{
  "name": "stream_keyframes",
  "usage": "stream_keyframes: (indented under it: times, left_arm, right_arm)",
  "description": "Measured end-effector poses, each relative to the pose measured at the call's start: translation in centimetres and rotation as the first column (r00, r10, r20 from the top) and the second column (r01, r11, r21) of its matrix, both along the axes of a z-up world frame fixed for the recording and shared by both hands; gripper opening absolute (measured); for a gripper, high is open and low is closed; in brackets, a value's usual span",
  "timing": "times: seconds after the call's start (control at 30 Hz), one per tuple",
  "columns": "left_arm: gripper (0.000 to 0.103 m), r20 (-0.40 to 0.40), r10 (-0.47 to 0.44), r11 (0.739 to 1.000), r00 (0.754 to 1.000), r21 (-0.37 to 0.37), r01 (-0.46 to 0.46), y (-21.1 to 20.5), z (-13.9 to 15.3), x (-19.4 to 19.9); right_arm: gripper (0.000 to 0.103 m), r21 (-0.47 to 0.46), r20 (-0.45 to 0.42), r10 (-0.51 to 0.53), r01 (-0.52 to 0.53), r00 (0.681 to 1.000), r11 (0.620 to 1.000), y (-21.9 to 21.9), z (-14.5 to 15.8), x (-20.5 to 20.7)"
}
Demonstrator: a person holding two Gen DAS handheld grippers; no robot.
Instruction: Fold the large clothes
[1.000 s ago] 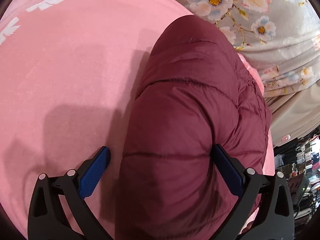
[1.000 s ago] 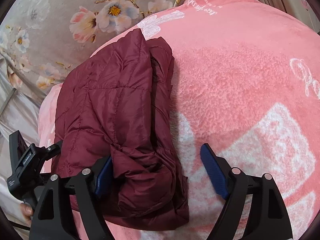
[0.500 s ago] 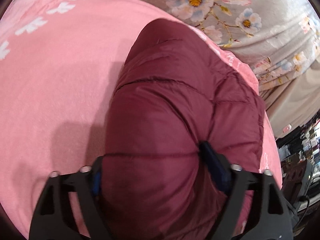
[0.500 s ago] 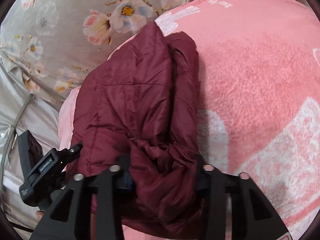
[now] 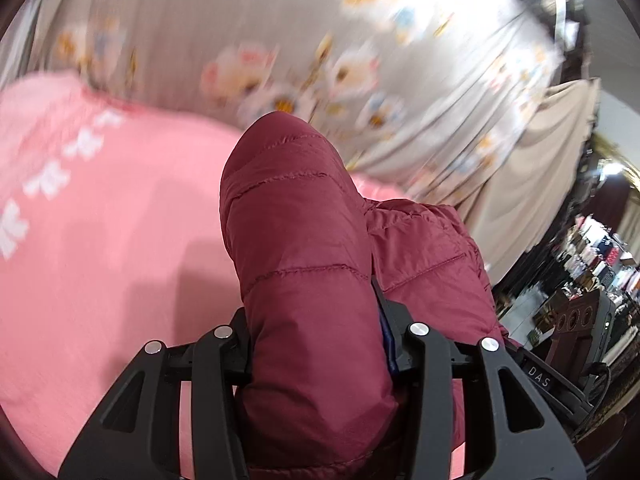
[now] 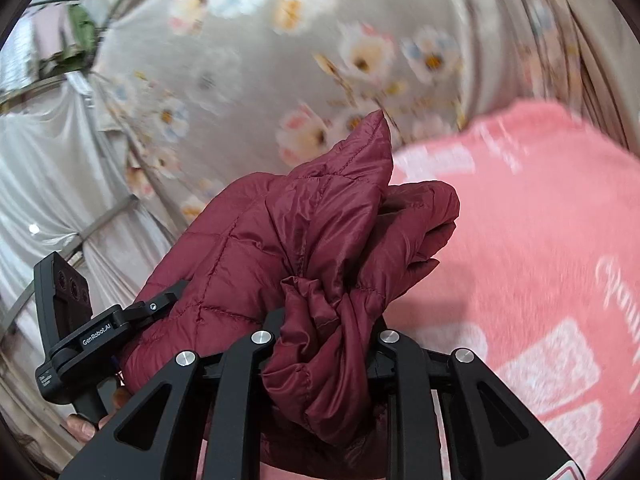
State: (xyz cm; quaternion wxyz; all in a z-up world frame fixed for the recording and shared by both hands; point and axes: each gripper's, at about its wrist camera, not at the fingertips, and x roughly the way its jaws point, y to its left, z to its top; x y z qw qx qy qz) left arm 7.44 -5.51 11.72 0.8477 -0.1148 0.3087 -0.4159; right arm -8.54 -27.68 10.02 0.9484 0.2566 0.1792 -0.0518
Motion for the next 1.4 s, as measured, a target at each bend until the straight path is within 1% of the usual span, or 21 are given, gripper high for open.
stream_keyframes:
  times: [0.07, 0.13, 0.17, 0.27, 0.33, 0.37, 0.43, 0.57, 0.63, 0.7, 0.8, 1.03, 1.13, 1.3, 1.4]
  left_arm:
    - [0.042, 0.073, 0.004, 0.999, 0.997, -0.034, -0.002, 1.2, 2.8, -1.2]
    - [0.042, 0.163, 0.011, 0.998, 0.987, -0.068, 0.000, 2.6, 5.9, -2.6]
    - [0.042, 0.202, 0.015, 0.997, 0.979, -0.079, 0.001, 3.1, 7.1, -3.0]
    - [0.043, 0.323, 0.034, 0.993, 0.946, -0.116, 0.004, 5.4, 10.8, -4.4]
    - [0.044, 0.375, 0.048, 0.991, 0.926, -0.134, 0.003, 6.7, 12.3, -5.0]
    - [0.044, 0.405, 0.055, 0.990, 0.913, -0.141, 0.003, 7.4, 13.3, -5.1]
    - [0.044, 0.441, 0.065, 0.990, 0.895, -0.140, -0.003, 8.3, 14.2, -4.9]
    - [0.045, 0.507, 0.094, 0.991, 0.857, -0.132, -0.030, 9.8, 15.6, -3.3]
    - [0.045, 0.515, 0.109, 0.991, 0.850, -0.120, -0.054, 10.6, 15.1, -2.0]
    - [0.045, 0.503, 0.117, 0.991, 0.856, -0.111, -0.070, 11.3, 14.2, -0.3]
    - [0.045, 0.465, 0.123, 0.992, 0.877, -0.091, -0.091, 12.2, 12.6, 3.0]
    - [0.046, 0.395, 0.148, 0.989, 0.907, -0.067, -0.132, 13.0, 8.3, 9.8]
    - [0.046, 0.369, 0.151, 0.989, 0.917, -0.060, -0.138, 12.9, 6.6, 12.0]
    - [0.046, 0.318, 0.146, 0.989, 0.937, -0.029, -0.144, 12.0, 2.9, 15.9]
    - [0.046, 0.265, 0.133, 0.991, 0.955, -0.004, -0.137, 11.4, 0.2, 17.9]
  right_arm:
    - [0.020, -0.068, 0.069, 0.003, 0.002, 0.998, 0.998, 1.7, 2.9, -0.8]
    - [0.020, -0.135, 0.137, 0.007, 0.011, 0.990, 0.991, 3.2, 5.6, -1.5]
    - [0.020, -0.163, 0.168, 0.012, 0.016, 0.986, 0.986, 3.9, 6.6, -1.8]
    - [0.020, -0.249, 0.271, 0.036, 0.034, 0.962, 0.968, 6.1, 9.8, -2.6]
    - [0.020, -0.301, 0.329, 0.058, 0.046, 0.943, 0.953, 7.6, 11.6, -2.7]
    - [0.020, -0.321, 0.347, 0.066, 0.052, 0.936, 0.946, 8.2, 12.2, -2.5]
    - [0.020, -0.365, 0.381, 0.089, 0.061, 0.920, 0.929, 9.5, 13.4, -1.7]
    - [0.020, -0.410, 0.406, 0.123, 0.061, 0.905, 0.910, 11.3, 14.1, 0.5]
    - [0.020, -0.408, 0.393, 0.135, 0.041, 0.910, 0.912, 12.1, 13.6, 2.8]
    - [0.020, -0.400, 0.368, 0.142, 0.018, 0.919, 0.916, 12.6, 13.0, 4.9]
    - [0.020, -0.393, 0.329, 0.153, -0.012, 0.932, 0.919, 13.6, 11.5, 8.2]
    - [0.020, -0.380, 0.247, 0.162, -0.058, 0.956, 0.923, 15.0, 7.6, 15.0]
    - [0.020, -0.372, 0.213, 0.154, -0.066, 0.965, 0.926, 15.1, 5.8, 17.5]
    - [0.020, -0.347, 0.153, 0.137, -0.076, 0.979, 0.935, 14.6, 2.4, 21.0]
    - [0.020, -0.333, 0.109, 0.120, -0.078, 0.987, 0.940, 14.3, 0.2, 22.6]
